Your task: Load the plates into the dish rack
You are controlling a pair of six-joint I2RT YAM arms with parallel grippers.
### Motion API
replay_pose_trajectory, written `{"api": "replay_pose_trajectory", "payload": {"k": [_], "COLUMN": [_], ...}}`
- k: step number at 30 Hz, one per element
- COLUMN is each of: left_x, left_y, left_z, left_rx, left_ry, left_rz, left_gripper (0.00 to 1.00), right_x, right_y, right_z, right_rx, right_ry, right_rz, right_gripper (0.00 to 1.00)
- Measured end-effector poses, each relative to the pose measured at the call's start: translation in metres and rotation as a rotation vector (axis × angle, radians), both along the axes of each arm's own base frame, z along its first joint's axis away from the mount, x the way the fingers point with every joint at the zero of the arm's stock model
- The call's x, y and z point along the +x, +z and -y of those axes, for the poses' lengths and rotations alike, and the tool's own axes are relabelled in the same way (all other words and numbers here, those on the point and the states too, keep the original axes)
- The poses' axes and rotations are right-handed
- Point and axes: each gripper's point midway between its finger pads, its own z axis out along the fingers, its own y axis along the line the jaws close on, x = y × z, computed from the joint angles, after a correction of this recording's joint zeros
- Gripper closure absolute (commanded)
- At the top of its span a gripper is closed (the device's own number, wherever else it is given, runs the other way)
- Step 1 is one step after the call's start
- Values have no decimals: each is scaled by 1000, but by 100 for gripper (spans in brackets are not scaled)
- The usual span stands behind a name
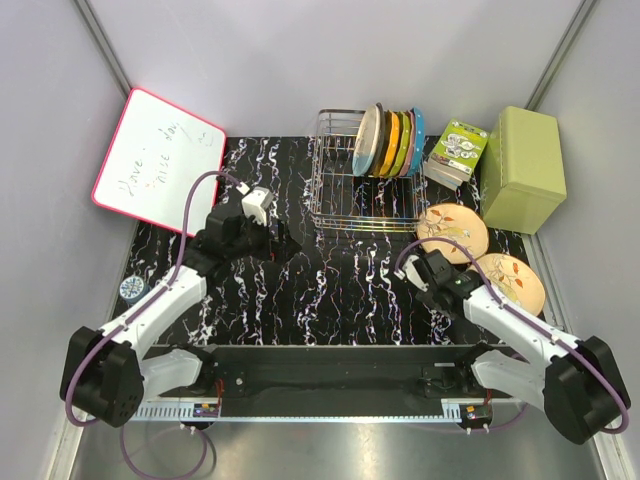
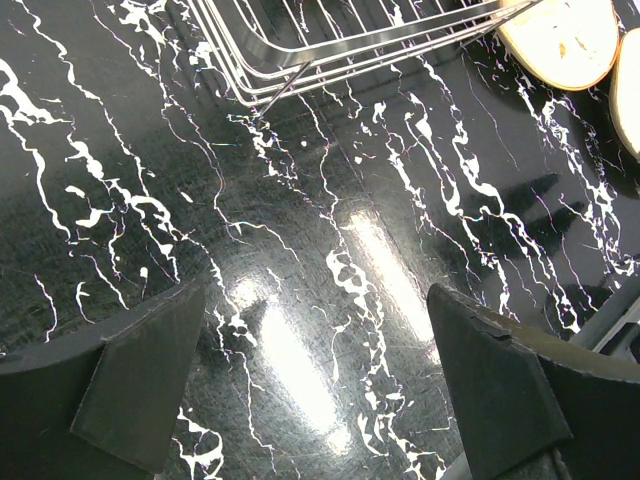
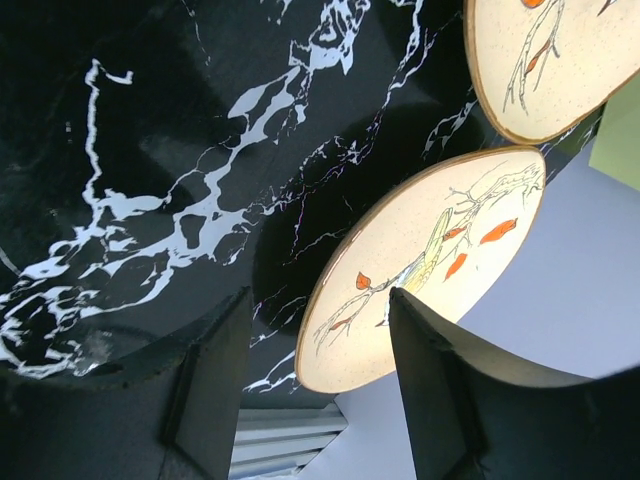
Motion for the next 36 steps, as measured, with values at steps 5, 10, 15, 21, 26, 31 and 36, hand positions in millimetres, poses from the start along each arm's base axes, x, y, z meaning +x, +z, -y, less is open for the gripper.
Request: {"api": "replay_pose_trajectory", "payload": {"k": [5,10,15,21,26,31,36], "left_x": [0,-1,-2,-3,-3,-3,-5], "left_y": [-2,-7,-7,-7,-7,-7,-6], "left_z": [0,3,4,5,5,5,4], "left_rx": [-2,-7,-16,-19,-19,-19,-16], "left_ry": [0,-8,-11,-13,-14,-14,-15], "left_rz": [-9,-32,-44,-46,-47,-45,-46], "left_gripper": [1,1,1,1,1,1,1], "right_x": [-5,-2,-1,-4,-5,-5,-10], "right_y": [-10,-12,-17,-25,-24,-24,-22], "right_z": [11,19,25,32,38,39,39], "right_rx": [-40,-63,-69,-84,-105,-108,-107], "right_ry": [-20,-60,-90,-118,-142,-148,-150], "right_rz": [-5,6,11,-26,-19,-19,-51], "right_gripper": [37,39,55,98,100,100,100]}}
